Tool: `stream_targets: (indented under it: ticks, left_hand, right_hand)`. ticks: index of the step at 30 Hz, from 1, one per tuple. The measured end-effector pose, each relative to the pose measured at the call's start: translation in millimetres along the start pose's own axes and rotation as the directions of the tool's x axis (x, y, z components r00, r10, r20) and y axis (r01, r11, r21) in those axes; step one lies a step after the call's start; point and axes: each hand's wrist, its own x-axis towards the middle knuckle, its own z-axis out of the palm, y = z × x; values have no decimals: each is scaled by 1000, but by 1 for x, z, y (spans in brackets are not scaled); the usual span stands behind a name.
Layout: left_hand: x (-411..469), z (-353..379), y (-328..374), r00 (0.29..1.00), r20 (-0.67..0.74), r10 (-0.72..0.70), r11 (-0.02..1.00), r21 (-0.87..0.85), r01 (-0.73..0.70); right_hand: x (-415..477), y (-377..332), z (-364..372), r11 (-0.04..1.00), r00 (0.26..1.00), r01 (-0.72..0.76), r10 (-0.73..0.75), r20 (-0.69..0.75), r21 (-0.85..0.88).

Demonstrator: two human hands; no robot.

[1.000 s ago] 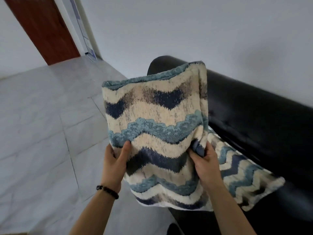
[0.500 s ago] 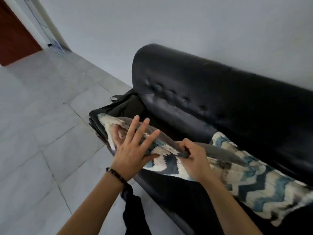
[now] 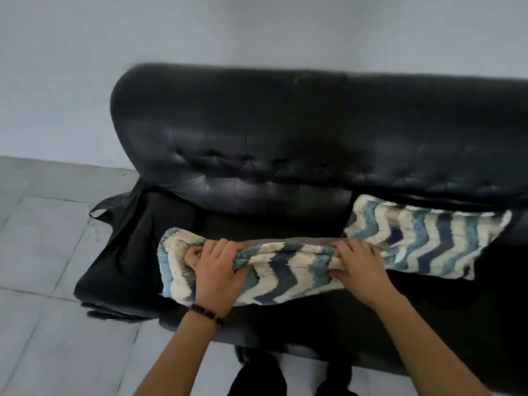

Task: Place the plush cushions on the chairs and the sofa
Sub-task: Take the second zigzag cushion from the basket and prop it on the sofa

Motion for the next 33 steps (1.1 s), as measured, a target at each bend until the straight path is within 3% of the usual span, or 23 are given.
stream_targets:
  ticks: [4,9,14,17,20,22,26,28,30,33]
  left_hand:
    - [31,-1,-40,991,135,16,998,66,-25]
    - [51,54,-85,973,227,31,984,163,-69]
    - [83,116,-129,971,240,-20,990,141,-15]
    - [118,167,-157,976,214,-34,995,97,13]
    - [137,231,-188,976,211,-59,995,89,41]
    - [133,272,-213,971,220,-98,994,78,82]
    - [98,317,-250,965,125,-229,972,-22,233]
    - [78,328,-263,927,77,-368,916,-141,375]
    - [64,341,-277,829,145,-540,788,-260,558]
    - [64,357,-288,645,377,-665,537,-359,764]
  right_hand:
    - [20,-28,19,993,996,-68,73,-48,99]
    - [68,-35,66,987,985,-92,110,-135,128]
    - [133,-30,102,992,981,-59,78,-176,111]
    - [187,-21,129,999,944,-29,42,-328,43]
    - [235,-13,175,993,922,-114,113,-372,18]
    - [256,-12,217,975,921,-203,221,-320,90]
    - [255,-17,293,879,859,-267,403,-316,394]
    - [251,-18,318,848,830,-254,438,-345,466]
    - [253,-15,335,792,796,-276,506,-332,545]
    - [261,-11,334,537,698,-366,698,-158,760]
